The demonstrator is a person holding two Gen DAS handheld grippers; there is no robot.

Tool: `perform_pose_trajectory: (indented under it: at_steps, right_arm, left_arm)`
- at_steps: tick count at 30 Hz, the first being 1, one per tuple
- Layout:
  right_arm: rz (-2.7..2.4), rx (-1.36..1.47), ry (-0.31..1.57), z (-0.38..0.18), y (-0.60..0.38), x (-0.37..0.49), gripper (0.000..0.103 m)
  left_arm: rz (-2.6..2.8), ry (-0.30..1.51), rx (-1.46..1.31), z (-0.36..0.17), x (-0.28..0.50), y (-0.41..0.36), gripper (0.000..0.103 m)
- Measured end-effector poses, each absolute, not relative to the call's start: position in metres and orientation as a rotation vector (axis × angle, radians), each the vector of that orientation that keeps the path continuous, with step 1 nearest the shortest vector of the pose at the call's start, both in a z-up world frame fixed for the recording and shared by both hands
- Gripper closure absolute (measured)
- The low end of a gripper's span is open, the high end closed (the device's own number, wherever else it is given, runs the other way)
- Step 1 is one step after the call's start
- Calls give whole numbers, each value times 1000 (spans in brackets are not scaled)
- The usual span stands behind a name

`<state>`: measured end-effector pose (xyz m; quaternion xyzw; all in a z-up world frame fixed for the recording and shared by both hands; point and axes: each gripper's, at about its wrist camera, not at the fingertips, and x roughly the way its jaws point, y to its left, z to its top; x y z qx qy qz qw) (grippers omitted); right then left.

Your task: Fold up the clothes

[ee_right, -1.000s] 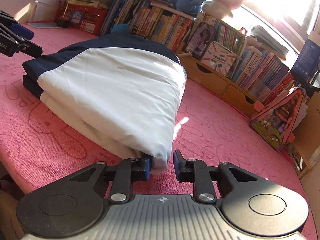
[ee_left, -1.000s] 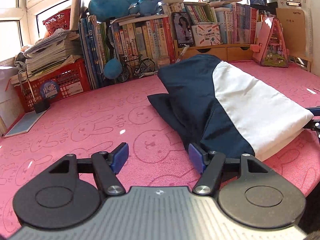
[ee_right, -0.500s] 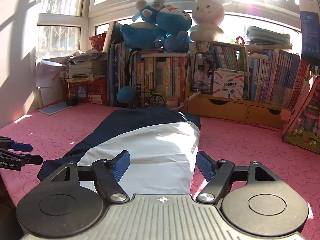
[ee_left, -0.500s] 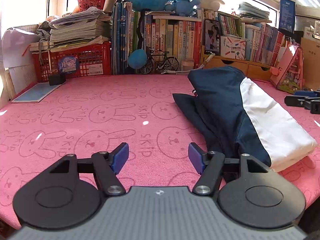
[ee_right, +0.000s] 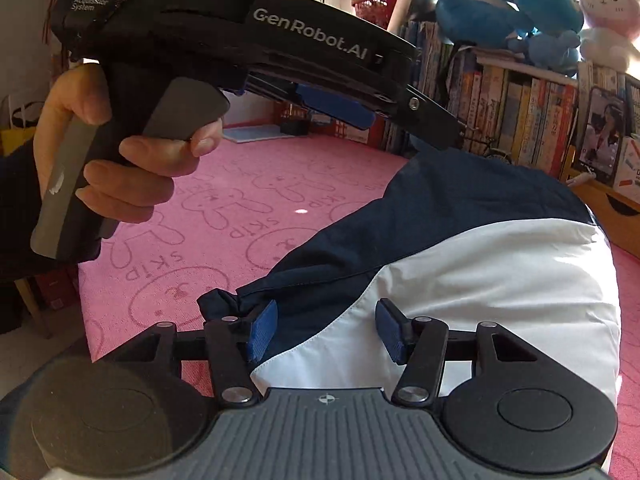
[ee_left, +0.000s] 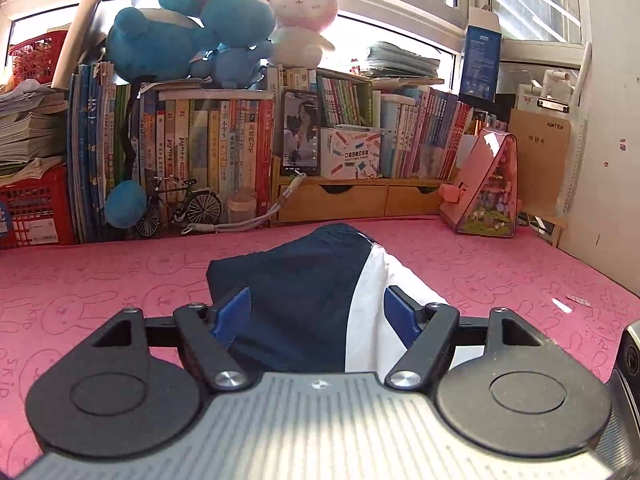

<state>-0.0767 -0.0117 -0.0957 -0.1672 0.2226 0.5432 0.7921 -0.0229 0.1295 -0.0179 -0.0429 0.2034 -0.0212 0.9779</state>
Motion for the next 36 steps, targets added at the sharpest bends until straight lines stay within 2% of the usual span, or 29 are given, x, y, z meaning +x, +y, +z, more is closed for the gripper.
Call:
perform_pose_trajectory:
  at_steps: [6,13,16,17,20,24,28,30,34,36]
  right_arm:
    - [1213,-348,513,-94,-13,-73,46]
    - [1251,-318,554,-92,-15,-66,46]
    - [1259,-315,563,-93,-14,-63,46]
    - [1261,-315,564,-93,-13,-62,45]
    - [1267,-316,568,-93,-10,-62,45]
    - [1288,-304,578,-93,-10,-59,41]
    - [1371,-267,603,-93,-19,-57,34]
    - [1440,-270,615,-93,-25,-62,28]
    - [1544,-272,593,-85,-50,-74,29]
    - [1558,-225,580,-75,-71,-75,29]
  left_arm:
    - [156,535,43,-51,42,123,28]
    - [342,617,-46,-82,30,175,27]
    - [401,610,-38,-68,21,183,28]
    - [408,587,-72,-58,19,186,33]
    - [339,505,-137,-30,10,177,34]
    - [156,426,-121,-10,7,137,29]
    - [52,515,-146,-36,19,113,29]
    - [49,560,-155,-49,24,110,29]
    - [105,567,-86,-65,19,111,26]
    - [116,564,-51,-67,14,113,21]
